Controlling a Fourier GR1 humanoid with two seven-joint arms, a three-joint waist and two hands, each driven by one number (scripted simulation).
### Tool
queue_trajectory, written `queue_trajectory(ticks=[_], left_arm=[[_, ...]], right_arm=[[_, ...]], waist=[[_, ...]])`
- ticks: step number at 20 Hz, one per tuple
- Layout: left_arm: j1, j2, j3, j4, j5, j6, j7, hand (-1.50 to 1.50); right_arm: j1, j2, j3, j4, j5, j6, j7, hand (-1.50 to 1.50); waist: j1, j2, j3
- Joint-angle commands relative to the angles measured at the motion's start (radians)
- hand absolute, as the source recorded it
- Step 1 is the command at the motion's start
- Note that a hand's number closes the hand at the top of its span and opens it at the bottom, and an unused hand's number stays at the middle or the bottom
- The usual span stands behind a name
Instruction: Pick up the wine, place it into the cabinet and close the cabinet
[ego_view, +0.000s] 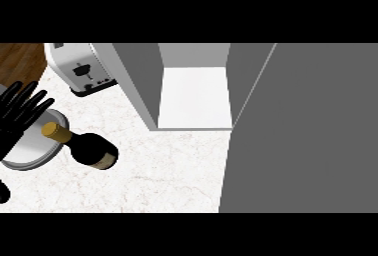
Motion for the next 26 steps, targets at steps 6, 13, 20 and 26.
queue_trajectory(ticks=[6,13,20,26], left_arm=[[-0.103,-0.001,0.007,0.332,-0.257,-0.119,-0.201,-1.50],[-0.134,-0.033,-0.024,0.534,-0.551,-0.119,-0.510,-1.50],[-0.117,-0.047,-0.101,0.686,-0.700,-0.105,-0.749,-1.50],[-0.153,-0.016,-0.137,0.819,-0.732,-0.106,-0.843,-1.50]], right_arm=[[0.038,-0.004,-0.040,-0.091,-0.077,0.024,0.023,-1.50],[-0.026,0.036,0.011,-0.007,-0.007,0.005,-0.013,-1.50],[0.008,0.032,-0.005,0.008,-0.005,0.030,-0.060,-1.50],[0.061,0.014,-0.024,-0.066,-0.054,0.043,-0.024,-1.50]], waist=[[-0.002,0.001,0.000],[-0.007,0.005,-0.002],[-0.011,0.007,-0.002],[-0.020,0.005,-0.002]])
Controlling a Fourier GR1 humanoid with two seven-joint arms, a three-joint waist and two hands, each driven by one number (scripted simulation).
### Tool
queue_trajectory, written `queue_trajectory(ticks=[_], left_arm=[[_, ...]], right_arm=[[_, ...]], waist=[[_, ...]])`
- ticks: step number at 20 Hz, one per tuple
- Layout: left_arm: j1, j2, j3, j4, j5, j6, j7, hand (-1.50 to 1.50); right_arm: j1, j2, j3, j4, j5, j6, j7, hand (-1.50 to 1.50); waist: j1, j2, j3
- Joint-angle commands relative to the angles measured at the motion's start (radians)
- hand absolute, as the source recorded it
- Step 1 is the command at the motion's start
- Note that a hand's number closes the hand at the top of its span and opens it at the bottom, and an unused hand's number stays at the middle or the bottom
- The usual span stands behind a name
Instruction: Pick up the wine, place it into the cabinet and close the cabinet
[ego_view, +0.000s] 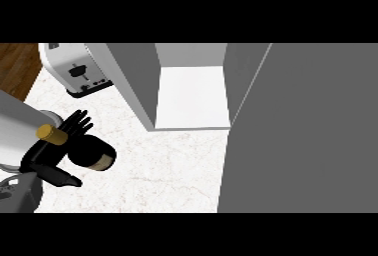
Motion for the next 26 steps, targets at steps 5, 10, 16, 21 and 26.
queue_trajectory(ticks=[5,10,16,21,26], left_arm=[[-0.047,0.014,-0.049,0.180,-0.047,-0.117,-0.199,-1.50],[-0.028,-0.040,-0.078,0.208,-0.039,-0.119,-0.233,-1.50],[-0.049,-0.049,-0.089,0.234,-0.019,-0.143,-0.250,-1.50],[-0.093,-0.066,-0.097,0.252,-0.002,-0.138,-0.237,-1.50],[-0.045,-0.038,-0.125,0.239,-0.013,-0.157,-0.302,-1.50]], right_arm=[[0.022,0.000,0.006,-0.047,-0.038,0.013,0.008,-1.50],[0.017,0.010,0.031,-0.031,0.000,0.013,-0.016,-1.50],[-0.020,0.001,-0.022,0.002,-0.051,0.010,0.015,-1.50],[-0.003,0.008,-0.013,-0.003,-0.031,0.010,-0.001,-1.50],[0.016,-0.008,-0.011,-0.068,-0.051,0.026,0.022,-1.50]], waist=[[-0.007,0.003,-0.002],[-0.004,0.002,-0.002],[-0.007,0.007,-0.003],[-0.008,0.005,-0.002],[-0.004,0.001,-0.002]])
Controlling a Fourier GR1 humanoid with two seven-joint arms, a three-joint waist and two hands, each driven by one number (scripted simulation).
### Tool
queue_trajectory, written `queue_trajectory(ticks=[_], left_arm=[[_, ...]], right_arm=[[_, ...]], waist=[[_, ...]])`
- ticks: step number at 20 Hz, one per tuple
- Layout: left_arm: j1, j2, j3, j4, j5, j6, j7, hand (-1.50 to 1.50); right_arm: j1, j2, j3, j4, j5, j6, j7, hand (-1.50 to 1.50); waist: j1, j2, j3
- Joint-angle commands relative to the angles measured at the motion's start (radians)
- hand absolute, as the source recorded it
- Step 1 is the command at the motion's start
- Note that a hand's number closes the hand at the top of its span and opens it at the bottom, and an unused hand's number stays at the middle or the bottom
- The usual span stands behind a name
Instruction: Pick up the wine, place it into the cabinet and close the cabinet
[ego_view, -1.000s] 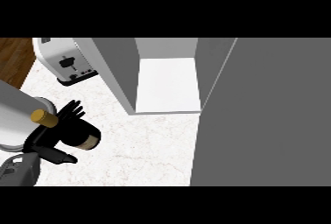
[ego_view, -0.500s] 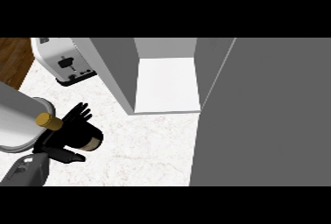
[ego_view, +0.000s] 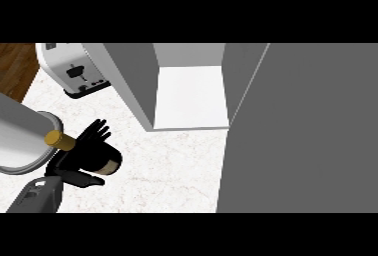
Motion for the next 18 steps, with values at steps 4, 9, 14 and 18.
queue_trajectory(ticks=[4,9,14,18], left_arm=[[-0.027,-0.005,0.004,0.036,0.021,-0.141,-0.170,-1.50],[-0.037,-0.047,-0.004,0.052,0.051,-0.163,-0.128,1.50],[-0.047,-0.066,-0.016,0.066,0.063,-0.182,-0.107,1.50],[-0.090,-0.076,-0.015,0.075,0.086,-0.208,-0.062,1.50]], right_arm=[[0.023,0.017,0.059,-0.090,0.002,-0.021,0.050,-1.50],[-0.025,0.012,0.045,-0.047,0.015,-0.039,0.081,-1.50],[-0.008,0.008,0.023,-0.063,-0.022,-0.029,0.072,-1.50],[0.024,0.014,0.046,-0.062,0.002,-0.018,0.047,-1.50]], waist=[[-0.004,0.000,-0.002],[0.011,-0.002,0.000],[0.005,-0.001,0.000],[-0.002,-0.001,0.000]])
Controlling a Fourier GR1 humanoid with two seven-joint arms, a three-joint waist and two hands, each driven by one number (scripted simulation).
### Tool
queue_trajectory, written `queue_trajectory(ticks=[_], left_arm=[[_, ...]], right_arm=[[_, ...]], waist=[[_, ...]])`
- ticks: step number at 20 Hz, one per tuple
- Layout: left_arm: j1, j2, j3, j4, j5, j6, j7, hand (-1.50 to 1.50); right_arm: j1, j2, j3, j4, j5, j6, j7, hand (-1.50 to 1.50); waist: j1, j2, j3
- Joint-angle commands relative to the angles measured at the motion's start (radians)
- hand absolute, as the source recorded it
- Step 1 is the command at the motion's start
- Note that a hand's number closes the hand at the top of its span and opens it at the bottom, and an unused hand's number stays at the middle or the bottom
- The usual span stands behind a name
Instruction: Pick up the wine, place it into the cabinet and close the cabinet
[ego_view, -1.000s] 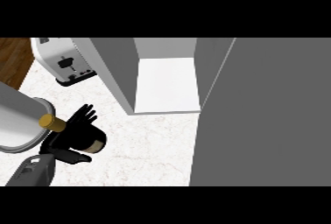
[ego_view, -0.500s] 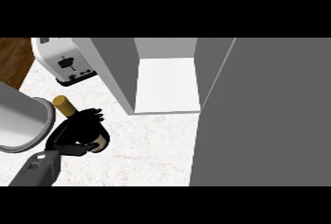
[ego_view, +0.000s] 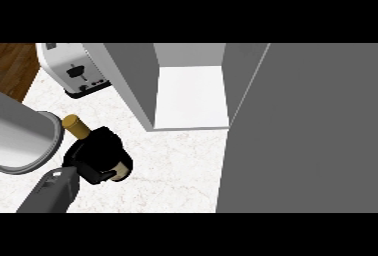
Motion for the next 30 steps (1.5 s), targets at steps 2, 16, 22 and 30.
queue_trajectory(ticks=[2,16,22,30], left_arm=[[-0.014,-0.032,-0.009,0.003,0.022,-0.188,-0.079,1.50],[0.170,-0.221,0.155,-0.259,0.242,0.358,-0.081,1.50],[0.284,-0.252,0.055,-0.455,0.213,0.378,-0.024,1.50],[0.429,-0.275,-0.331,-0.836,0.395,0.700,0.124,1.50]], right_arm=[[-0.018,-0.009,-0.018,-0.061,-0.009,-0.014,0.049,-1.50],[0.115,-0.039,-0.060,-0.149,-0.071,0.037,0.040,-1.50],[-0.027,-0.011,-0.034,-0.102,-0.043,-0.020,0.126,-1.50],[0.037,-0.034,-0.131,-0.032,-0.119,0.052,-0.001,-1.50]], waist=[[0.007,-0.003,0.000],[0.032,-0.012,0.004],[0.037,-0.012,0.004],[0.037,-0.013,0.005]])
